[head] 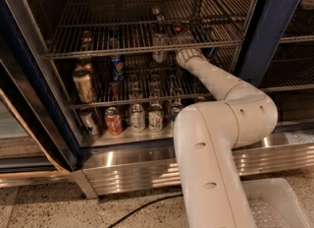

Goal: Pick coke can from middle shelf of fridge

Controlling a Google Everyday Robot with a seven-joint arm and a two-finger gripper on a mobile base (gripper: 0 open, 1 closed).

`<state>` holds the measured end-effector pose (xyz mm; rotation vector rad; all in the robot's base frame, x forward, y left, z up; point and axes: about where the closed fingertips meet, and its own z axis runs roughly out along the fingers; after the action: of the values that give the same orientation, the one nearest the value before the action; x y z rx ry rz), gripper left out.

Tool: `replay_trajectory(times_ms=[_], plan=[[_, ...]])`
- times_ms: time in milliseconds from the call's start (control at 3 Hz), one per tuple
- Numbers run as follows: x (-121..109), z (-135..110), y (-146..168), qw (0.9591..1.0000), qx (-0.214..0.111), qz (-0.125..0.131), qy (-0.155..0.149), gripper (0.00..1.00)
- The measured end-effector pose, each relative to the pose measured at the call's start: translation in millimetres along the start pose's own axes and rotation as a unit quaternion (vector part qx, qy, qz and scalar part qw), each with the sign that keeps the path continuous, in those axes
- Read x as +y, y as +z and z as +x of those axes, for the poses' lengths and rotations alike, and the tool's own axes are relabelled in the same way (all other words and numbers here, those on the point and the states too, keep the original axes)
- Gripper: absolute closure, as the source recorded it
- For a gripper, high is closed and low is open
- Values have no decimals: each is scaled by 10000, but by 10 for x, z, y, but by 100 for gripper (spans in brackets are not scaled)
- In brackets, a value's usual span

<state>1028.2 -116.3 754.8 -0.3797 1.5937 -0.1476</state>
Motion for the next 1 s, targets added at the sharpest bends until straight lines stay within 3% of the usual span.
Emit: replay_trajectory(times_ms=[1000], plan=[[5,172,51,9998,178,17,6,49]])
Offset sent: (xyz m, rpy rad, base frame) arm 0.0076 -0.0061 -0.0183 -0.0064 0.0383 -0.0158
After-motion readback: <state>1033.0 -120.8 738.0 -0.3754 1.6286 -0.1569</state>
